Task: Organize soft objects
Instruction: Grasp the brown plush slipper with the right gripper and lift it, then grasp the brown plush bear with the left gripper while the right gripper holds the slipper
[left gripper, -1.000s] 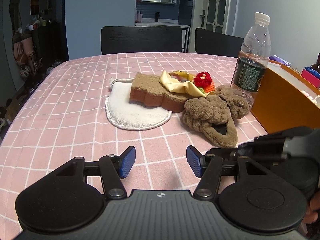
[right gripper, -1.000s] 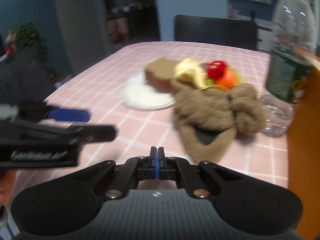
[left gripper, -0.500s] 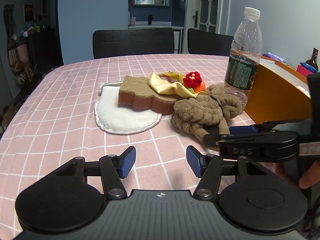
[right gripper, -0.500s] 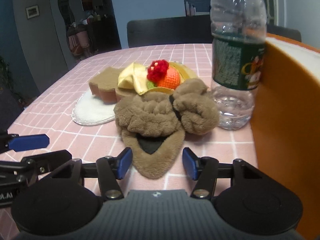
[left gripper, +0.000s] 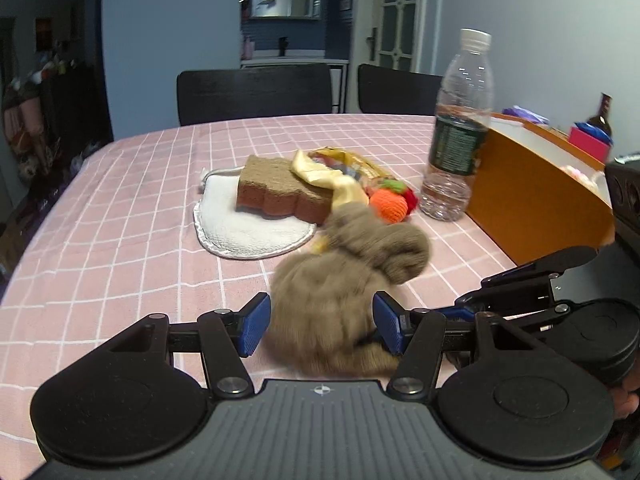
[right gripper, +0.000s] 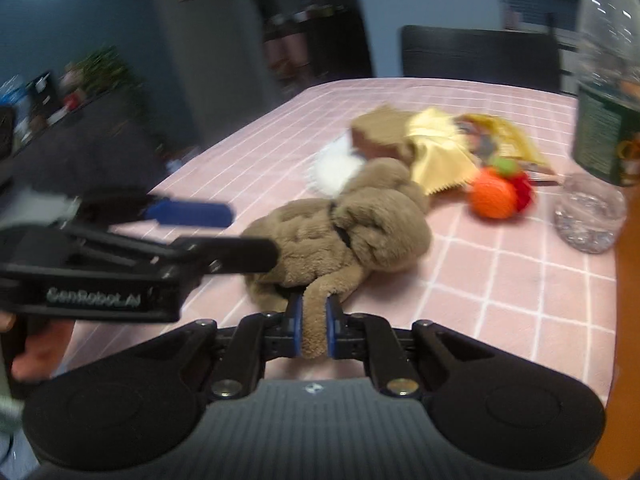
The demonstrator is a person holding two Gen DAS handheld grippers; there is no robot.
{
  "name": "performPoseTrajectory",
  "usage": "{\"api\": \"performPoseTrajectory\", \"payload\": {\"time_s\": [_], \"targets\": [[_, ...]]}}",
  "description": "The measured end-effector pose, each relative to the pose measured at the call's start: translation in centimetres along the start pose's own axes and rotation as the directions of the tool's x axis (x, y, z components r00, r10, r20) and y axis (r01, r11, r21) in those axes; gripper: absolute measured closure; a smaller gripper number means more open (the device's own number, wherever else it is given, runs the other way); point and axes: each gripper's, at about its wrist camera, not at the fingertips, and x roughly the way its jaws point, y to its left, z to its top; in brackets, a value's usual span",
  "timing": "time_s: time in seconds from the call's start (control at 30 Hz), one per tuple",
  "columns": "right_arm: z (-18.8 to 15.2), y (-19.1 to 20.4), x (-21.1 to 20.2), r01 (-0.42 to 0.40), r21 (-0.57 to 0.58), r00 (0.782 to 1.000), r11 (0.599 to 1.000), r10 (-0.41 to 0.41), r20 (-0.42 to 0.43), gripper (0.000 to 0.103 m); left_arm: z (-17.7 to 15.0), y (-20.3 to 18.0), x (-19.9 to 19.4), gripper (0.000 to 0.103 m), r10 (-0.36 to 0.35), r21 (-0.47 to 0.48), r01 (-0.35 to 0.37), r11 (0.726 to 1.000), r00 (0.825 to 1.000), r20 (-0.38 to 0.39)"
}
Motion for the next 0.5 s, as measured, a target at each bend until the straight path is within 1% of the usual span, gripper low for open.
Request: {"api": "performPoseTrajectory", "payload": {"time_s": [0.07,0.1,0.13,0.17,0.2,0.27,0.3,0.37,0.43,0.47,0.5], "targets": [[-0.2,0.3,-0.2,0.022,-0.018,1.0,1.0,-0.022,-0.001,0.091,-0.3,-0.2,-0.7,0.028,-0.014,0.024,0.014,1.0,1.0,0.005],[-0.2,0.3,-0.2,0.039,-0.019,0.999,0.999,-0.039,0.001,0.086,-0.4,-0.3,-0.9,0.027,-0.02,0.034,0.02,0.999,1.0,0.005],[-0.2,0.1,-0.4,0.059,-0.017,0.998,0.998,-0.059,0.004,0.084,-0.4,-0.5,-1.0,0.026,-0.026,0.047,0.025,0.999,1.0,0.006],[-0.2,-0.1,-0.6,0.079,-0.013,0.997,0.997,-0.078,0.012,0.084,-0.5,-0.6,-1.0,0.025,-0.029,0.061,0.029,0.998,1.0,0.006],[0.0,-0.1,-1.0,0.096,-0.006,0.995,0.995,-0.095,0.023,0.081,-0.4,-0.8,-1.0,0.023,-0.029,0.074,0.029,0.997,1.0,0.006],[0.2,-0.7,-1.8,0.123,0.012,0.991,0.992,-0.124,0.044,0.074,-0.3,-1.2,-0.8,0.021,-0.025,0.099,0.024,0.995,1.0,0.007],[0.3,-1.0,-2.3,0.141,0.024,0.988,0.99,-0.142,0.054,0.074,-0.2,-1.3,-0.5,0.021,-0.026,0.109,0.025,0.994,1.0,0.007],[0.4,-1.3,-2.7,0.195,0.04,0.978,0.98,-0.197,0.065,0.074,0.2,-1.3,0.0,0.016,-0.048,0.124,0.047,0.991,0.999,0.008],[0.5,-1.5,-2.8,0.254,0.038,0.964,0.966,-0.256,0.072,0.073,0.5,-1.2,1.1,0.015,-0.075,0.135,0.078,0.988,0.997,-0.023],[0.5,-1.7,-2.8,0.273,0.038,0.959,0.961,-0.275,0.073,0.071,0.6,-1.1,1.7,0.015,-0.075,0.146,0.081,0.986,0.996,-0.04],[0.5,-1.9,-2.7,0.283,0.042,0.956,0.958,-0.286,0.071,0.066,0.6,-1.2,2.1,0.015,-0.06,0.158,0.067,0.985,0.997,-0.053]]}}
